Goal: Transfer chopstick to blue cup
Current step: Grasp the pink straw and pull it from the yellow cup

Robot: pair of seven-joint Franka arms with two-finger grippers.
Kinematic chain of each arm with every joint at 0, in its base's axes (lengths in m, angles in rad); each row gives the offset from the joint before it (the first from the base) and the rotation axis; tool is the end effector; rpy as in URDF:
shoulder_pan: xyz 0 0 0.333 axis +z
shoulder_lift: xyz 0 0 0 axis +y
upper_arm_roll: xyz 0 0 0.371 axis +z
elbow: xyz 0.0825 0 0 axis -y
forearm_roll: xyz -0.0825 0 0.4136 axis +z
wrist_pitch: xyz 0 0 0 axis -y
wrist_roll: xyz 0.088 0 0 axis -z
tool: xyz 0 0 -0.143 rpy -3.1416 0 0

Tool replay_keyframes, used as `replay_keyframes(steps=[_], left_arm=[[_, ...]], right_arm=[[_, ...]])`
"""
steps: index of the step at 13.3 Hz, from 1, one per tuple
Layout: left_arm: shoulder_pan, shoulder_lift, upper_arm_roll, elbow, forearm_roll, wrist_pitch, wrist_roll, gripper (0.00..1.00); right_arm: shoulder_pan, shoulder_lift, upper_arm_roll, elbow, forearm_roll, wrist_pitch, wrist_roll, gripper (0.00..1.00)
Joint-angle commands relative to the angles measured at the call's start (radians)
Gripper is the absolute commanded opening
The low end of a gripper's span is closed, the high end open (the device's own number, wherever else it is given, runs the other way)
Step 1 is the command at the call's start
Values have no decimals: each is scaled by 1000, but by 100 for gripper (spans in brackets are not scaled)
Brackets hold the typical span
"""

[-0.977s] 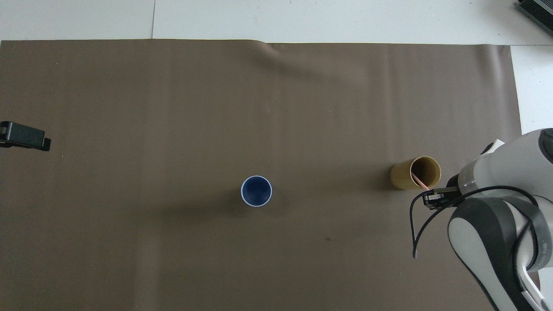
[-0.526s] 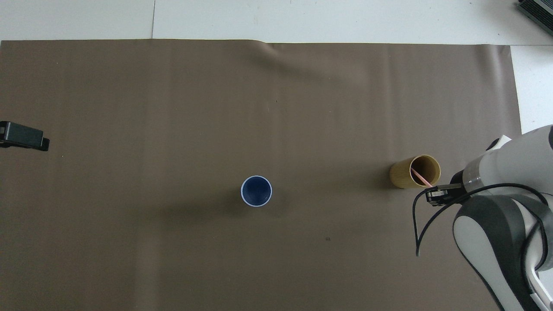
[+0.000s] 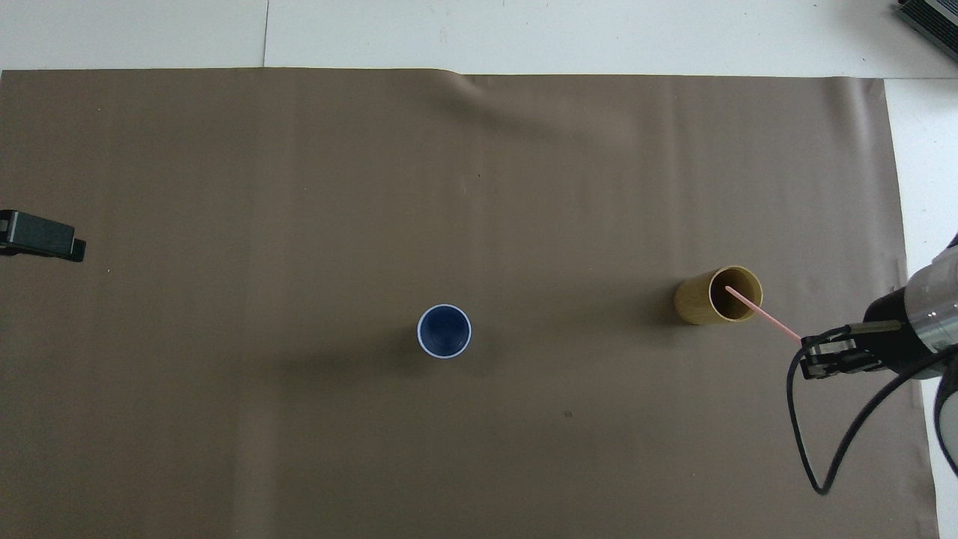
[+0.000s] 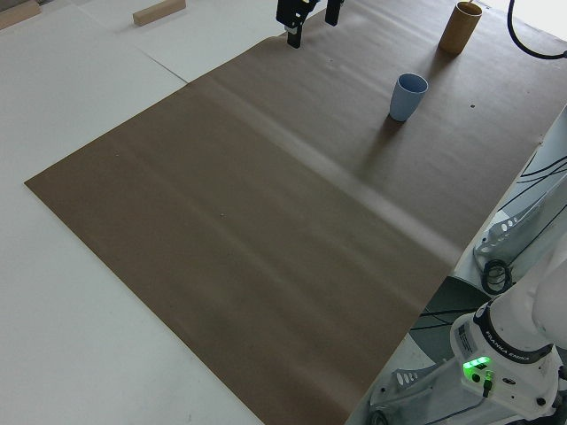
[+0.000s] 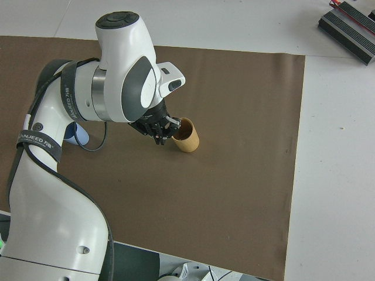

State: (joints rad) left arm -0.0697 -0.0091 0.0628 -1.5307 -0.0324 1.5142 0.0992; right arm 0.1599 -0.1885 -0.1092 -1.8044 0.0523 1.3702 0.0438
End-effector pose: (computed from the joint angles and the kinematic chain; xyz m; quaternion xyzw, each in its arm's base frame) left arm 0.5751 -0.0086 0.6639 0.9984 -0.0539 -0.0029 0.0166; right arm 0.4785 0.0277 0.6163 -0.9917 -0.0076 0.1246 0.0302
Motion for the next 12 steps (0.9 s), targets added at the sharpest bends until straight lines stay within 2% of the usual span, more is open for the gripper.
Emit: replay_keyframes(steps=[1,4,5,8,10,12], left_arm=[[11,-17,-8,-14,9,-12,-12,100],[11,-17,-8,-16,9,-14,-12,100],[11,-17,-8,-14,9,-12,-12,100],[11,-17,-8,-14,9,-12,-12,100],[11,-17,-8,-16,9,-12,-12,100],[11,-17,-8,-14,9,-12,-12,100]], right_arm=[[-16,-17,9,60,30,-77,-16,0],[0,-57,20,111,73,-155,65,0],[1,-72,49,115,89,-161,106,0],[1,-109,207,114,104,-125,287,0],[3,-111,249,114,222,-83,388,0],[15,-106,359,114,241,-25,561,0]])
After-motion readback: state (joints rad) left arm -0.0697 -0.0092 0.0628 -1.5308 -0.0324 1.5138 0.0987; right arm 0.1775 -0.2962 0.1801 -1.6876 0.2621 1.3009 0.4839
